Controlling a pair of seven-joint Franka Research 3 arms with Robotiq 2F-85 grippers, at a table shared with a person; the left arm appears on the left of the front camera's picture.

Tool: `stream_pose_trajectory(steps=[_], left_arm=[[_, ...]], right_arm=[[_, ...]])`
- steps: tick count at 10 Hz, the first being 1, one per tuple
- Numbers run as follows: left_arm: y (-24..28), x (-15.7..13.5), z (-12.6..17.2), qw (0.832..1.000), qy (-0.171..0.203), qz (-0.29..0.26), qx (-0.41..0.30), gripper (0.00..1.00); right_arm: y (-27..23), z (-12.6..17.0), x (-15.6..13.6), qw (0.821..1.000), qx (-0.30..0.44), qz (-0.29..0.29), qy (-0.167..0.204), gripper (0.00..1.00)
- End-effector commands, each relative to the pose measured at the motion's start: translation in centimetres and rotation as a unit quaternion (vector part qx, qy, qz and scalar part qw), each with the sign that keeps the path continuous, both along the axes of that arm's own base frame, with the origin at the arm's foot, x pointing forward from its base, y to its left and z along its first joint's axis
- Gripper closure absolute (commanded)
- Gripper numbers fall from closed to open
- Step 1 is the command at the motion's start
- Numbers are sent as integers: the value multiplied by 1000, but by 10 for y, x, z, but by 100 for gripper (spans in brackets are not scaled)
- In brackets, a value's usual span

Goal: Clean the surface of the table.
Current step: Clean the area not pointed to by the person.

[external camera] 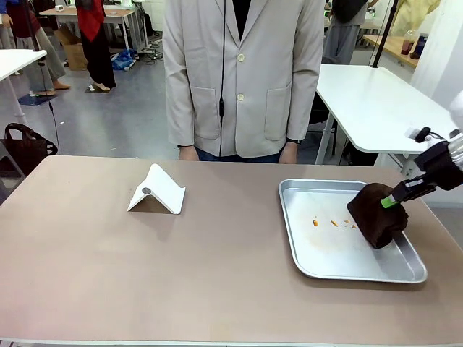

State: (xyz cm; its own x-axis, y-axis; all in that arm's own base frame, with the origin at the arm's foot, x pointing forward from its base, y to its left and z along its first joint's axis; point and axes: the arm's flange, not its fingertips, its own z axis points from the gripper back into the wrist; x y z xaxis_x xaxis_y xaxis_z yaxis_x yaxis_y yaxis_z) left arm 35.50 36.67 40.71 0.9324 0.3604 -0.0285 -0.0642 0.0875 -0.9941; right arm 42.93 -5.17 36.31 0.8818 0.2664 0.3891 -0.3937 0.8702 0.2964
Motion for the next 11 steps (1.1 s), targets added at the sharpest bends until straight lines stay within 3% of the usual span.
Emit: stream_pose_trajectory(steps=[1, 7, 11], left_arm=[[-5, -4, 3, 1000, -2, 3, 0, 78], [-5, -4, 3, 1000, -2, 3, 0, 78], [-5, -4, 3, 1000, -2, 3, 0, 78]], right_arm=[[14, -21, 7, 1000, 7, -15, -9, 90], [57, -72, 16, 998, 49, 26, 31, 90], [92, -86, 17, 992, 98, 66, 48, 90]])
